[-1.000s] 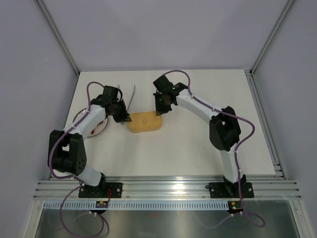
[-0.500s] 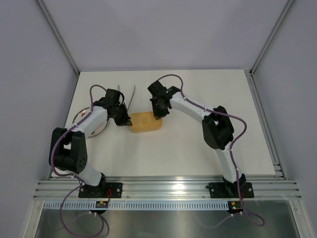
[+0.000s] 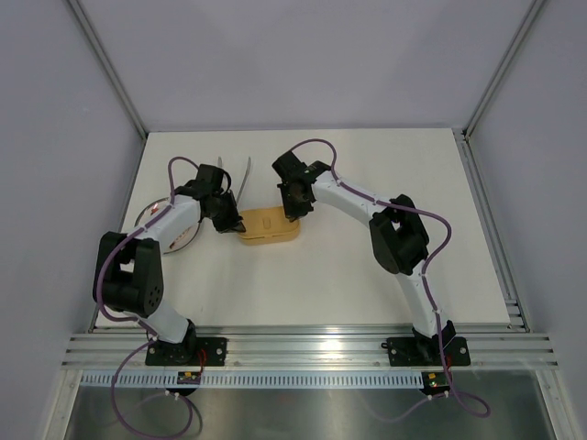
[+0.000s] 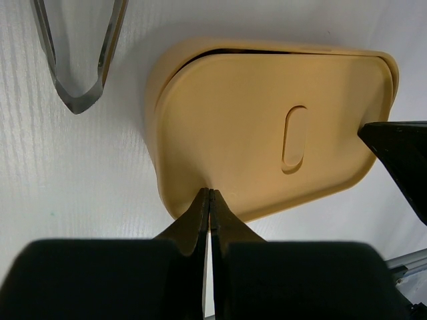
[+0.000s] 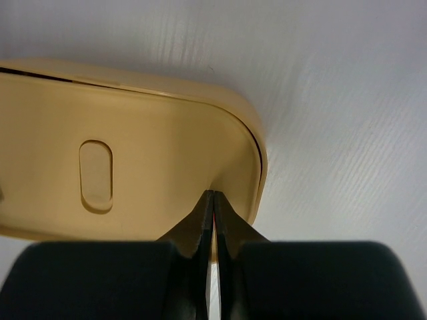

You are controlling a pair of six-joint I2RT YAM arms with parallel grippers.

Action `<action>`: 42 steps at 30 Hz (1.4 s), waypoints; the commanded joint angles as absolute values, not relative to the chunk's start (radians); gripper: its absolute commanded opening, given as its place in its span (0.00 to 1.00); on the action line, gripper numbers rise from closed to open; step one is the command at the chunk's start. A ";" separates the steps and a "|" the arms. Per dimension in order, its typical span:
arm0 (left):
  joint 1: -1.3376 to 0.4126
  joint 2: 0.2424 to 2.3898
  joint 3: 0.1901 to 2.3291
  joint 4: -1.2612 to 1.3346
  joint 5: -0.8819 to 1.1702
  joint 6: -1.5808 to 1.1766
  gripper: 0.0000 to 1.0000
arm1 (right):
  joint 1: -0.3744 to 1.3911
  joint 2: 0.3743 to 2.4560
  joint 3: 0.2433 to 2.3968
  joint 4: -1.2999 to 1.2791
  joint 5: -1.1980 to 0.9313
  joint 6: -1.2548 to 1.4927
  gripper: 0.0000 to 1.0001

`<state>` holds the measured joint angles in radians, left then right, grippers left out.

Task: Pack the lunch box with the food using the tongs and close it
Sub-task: Close the box lid on the packing box.

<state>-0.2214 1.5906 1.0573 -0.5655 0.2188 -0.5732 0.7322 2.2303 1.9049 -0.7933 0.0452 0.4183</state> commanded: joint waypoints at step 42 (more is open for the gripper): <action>-0.255 1.490 1.158 -0.624 0.074 -0.514 0.15 | 0.790 2.184 1.973 -0.772 0.095 0.408 0.38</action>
<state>-0.2535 1.5352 1.1202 -0.6209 0.1234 -0.5270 0.7799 2.1330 1.9377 -0.7609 0.0681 0.4217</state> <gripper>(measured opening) 0.147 0.383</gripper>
